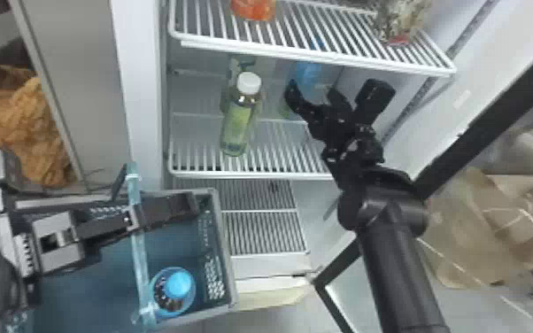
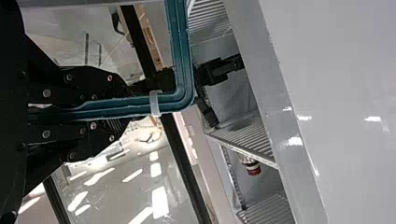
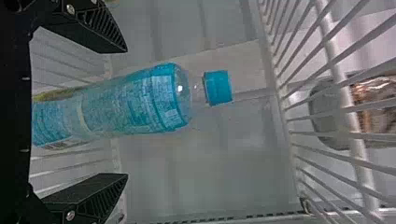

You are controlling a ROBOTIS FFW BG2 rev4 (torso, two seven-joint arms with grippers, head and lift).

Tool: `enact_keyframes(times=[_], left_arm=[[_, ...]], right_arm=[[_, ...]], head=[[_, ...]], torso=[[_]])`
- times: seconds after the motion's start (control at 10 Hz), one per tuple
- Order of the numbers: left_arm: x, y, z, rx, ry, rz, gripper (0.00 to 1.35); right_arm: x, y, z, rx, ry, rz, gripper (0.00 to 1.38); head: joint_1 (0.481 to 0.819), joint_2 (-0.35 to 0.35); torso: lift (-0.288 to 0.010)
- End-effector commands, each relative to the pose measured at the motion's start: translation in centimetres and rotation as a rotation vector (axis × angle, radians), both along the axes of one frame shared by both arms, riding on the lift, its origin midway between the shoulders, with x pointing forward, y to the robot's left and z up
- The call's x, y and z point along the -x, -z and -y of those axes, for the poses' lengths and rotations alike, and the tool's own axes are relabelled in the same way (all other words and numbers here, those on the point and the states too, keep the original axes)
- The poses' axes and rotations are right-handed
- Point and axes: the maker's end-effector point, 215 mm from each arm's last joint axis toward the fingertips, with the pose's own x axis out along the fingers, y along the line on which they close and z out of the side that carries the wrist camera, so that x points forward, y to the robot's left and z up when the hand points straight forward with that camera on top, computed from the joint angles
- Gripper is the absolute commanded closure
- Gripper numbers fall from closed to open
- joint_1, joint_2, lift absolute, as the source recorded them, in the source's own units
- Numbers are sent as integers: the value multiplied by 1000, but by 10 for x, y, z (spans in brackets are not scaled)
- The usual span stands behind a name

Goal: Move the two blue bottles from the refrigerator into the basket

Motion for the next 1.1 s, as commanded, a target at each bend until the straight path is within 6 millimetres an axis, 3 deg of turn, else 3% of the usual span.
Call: enact_keyframes(times=[0.0,0.2,0.3,0.6,1.0], left_arm=[[-1,0,0,1,0,0,1188],[-1,-2,1,3,2,5,1188],[-2,-2,1,2,5,5,1188],[-2,-3,3,8,7,5,1188],[-2,-2,3,6,10,5,1188]], right_arm=[[-9,7,3,9,6,-20,111],[-24,14,-4,22,-11,-46,140],[-29,14,-16,14,-36,-53,280],[-26,22,-21,8,-50,-100,1296],[-5,15,-13,3,-39,-79,1277]], head=[[695,-274],[695,-274],[695,-271],[695,-250],[695,-254]], torso=[[-216],[-216],[-216],[-216],[-216]])
